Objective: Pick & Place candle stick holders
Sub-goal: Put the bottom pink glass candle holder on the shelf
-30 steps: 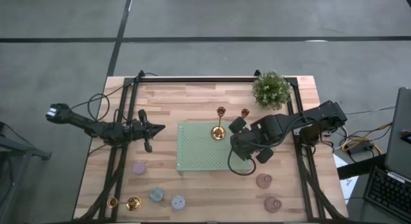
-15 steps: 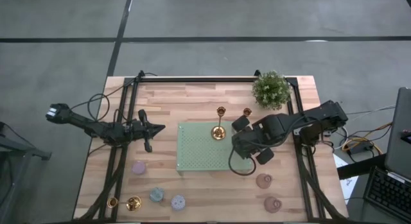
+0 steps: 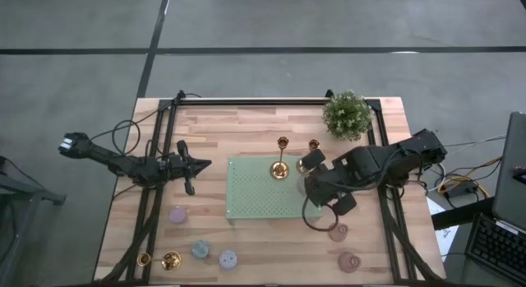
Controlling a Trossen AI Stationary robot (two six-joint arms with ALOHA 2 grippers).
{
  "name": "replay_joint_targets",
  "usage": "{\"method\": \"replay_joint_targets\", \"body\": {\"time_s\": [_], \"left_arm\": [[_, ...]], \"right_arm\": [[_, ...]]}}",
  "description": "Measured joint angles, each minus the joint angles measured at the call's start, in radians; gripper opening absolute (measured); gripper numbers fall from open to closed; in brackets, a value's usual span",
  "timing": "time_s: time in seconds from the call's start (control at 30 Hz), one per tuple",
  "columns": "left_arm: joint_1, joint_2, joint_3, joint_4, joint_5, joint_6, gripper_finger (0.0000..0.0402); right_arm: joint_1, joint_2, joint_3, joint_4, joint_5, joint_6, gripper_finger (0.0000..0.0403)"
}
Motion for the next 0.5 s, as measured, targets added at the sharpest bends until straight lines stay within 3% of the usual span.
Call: {"method": "replay_joint_targets", "body": {"time_s": [0.5], "left_arm": [[0.0,0.0,0.0,0.0,0.0,0.0,0.0013]], "right_arm": [[0.202,0.0,0.059,-0.02,-0.008,0.239,0.0122]]}}
